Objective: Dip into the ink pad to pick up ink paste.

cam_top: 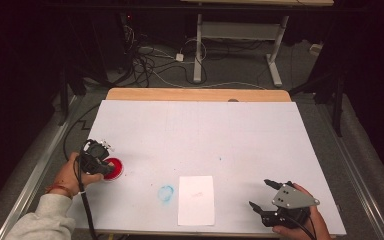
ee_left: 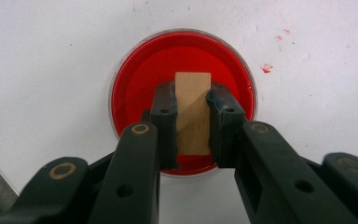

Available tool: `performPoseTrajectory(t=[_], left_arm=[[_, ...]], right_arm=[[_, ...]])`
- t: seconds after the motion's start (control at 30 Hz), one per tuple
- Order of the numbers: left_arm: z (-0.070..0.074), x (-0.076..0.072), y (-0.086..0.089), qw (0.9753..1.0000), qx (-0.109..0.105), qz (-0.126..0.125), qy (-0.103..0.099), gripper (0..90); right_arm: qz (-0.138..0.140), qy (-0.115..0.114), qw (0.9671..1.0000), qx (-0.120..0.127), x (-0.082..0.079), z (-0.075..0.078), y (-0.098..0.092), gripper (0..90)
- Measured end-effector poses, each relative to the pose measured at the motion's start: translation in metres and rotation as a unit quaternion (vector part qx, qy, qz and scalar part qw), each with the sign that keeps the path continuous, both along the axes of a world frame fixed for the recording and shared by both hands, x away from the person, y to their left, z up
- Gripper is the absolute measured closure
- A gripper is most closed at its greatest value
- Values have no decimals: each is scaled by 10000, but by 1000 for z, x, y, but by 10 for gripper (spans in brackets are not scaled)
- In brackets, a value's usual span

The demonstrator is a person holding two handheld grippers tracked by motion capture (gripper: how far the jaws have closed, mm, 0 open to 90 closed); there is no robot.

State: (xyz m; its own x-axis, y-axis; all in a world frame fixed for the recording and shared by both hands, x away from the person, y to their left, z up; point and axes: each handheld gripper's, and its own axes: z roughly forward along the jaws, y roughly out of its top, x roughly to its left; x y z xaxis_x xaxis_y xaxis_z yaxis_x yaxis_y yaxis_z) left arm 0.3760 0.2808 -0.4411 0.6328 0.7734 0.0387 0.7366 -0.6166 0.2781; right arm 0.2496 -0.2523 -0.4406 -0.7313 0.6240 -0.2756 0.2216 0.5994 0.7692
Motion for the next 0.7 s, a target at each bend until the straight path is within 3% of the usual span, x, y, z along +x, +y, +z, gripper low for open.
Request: performPoseTrajectory(t=[0.2, 0.27, 0.33, 0.5, 0.7], left_arm=[[2, -3, 1, 9999, -38, -3, -123, 737], [4, -5, 4, 9992, -321, 17, -238, 737], [6, -8, 4, 9982, -402, 60, -432, 737], [11, -13, 7, 9931, -808, 102, -842, 737], [12, -18, 2, 9891, -918, 56, -1148, 737]], right_arm=[[-7, -16, 10000, -2, 0, 1, -1, 226], [-21, -27, 10000, 7, 0, 1, -1, 225], [-40, -27, 10000, 16, 0, 2, -2, 224], [-59, -65, 9999, 62, 0, 3, -2, 224], [-105, -61, 9999, 96, 1, 3, -3, 224]])
